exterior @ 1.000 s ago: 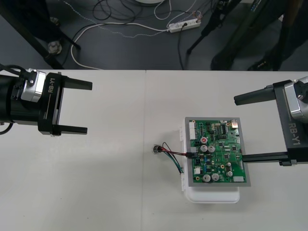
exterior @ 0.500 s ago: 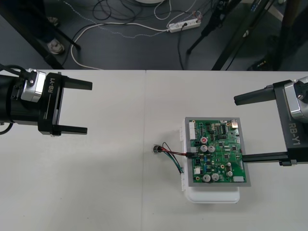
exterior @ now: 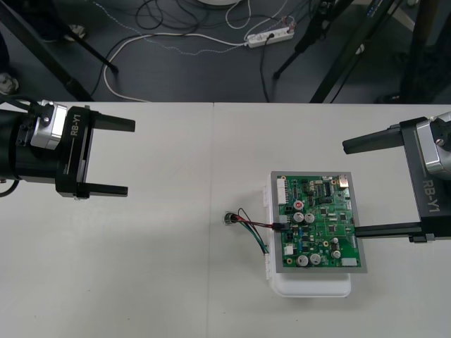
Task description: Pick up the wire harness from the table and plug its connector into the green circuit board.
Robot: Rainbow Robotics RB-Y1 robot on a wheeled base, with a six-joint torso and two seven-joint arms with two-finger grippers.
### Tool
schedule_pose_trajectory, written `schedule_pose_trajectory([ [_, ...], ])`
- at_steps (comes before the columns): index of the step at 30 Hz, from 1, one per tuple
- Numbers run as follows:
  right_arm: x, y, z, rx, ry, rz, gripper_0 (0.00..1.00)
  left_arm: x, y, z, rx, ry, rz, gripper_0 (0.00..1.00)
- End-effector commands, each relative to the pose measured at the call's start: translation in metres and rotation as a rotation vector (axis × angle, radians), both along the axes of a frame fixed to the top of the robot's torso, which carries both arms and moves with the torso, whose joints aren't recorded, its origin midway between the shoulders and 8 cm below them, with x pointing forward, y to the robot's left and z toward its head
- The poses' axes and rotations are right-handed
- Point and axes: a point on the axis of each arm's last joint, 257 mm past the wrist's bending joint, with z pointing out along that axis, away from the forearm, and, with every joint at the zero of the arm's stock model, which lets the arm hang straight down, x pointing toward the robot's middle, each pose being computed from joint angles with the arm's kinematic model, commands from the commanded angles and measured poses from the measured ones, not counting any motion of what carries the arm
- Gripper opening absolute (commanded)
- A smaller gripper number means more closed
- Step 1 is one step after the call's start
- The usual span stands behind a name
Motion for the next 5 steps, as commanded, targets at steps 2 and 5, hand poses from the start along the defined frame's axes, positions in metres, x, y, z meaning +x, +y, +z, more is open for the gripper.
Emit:
schedule_pose_trajectory([
  [2, -0.0032, 0.0054, -0.0008, -0.002, -0.017, 0.023, 1.0, -0.0087, 0.0134, -0.0007, 0.056, 0.019, 0.004, 0.99],
  [5, -0.0032, 0.0054, -0.0008, -0.002, -0.017, 0.023, 1.0, -0.0087, 0.0134, -0.0007, 0.056, 0.019, 0.004, 0.99],
])
